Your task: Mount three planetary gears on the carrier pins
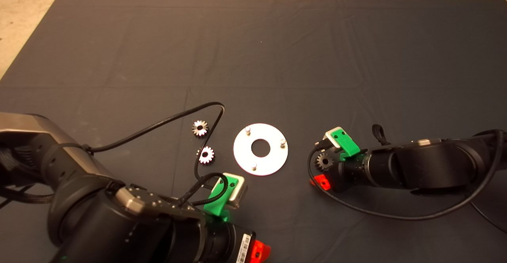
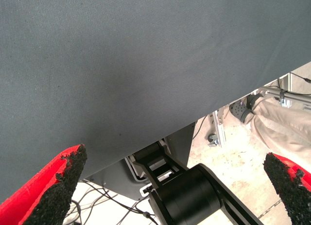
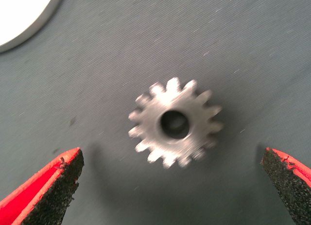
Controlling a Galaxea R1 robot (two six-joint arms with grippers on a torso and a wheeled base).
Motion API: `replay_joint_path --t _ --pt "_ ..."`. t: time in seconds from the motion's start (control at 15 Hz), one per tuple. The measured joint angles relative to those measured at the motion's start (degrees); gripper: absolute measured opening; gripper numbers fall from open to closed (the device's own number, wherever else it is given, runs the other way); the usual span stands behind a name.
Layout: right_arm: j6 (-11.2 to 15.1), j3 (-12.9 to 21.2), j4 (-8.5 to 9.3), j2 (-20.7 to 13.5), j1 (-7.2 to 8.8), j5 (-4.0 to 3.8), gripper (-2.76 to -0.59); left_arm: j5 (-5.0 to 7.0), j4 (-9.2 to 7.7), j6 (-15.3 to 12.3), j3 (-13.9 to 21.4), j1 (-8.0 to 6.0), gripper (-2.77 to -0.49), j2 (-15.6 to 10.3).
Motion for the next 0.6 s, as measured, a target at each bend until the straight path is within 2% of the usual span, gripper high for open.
replay_joint_path --t 0.33,0.6 --pt "-1.5 -1.5 -1.41 0.5 -0.28 0.09 -0.61 0.00 0.17 0.0 0.0 0.00 -0.62 0.1" --pt "-2.3 -1.9 -1.82 0.5 -0.33 0.03 -0.68 0.00 1.00 0.0 0.0 0.00 -0.62 0.1"
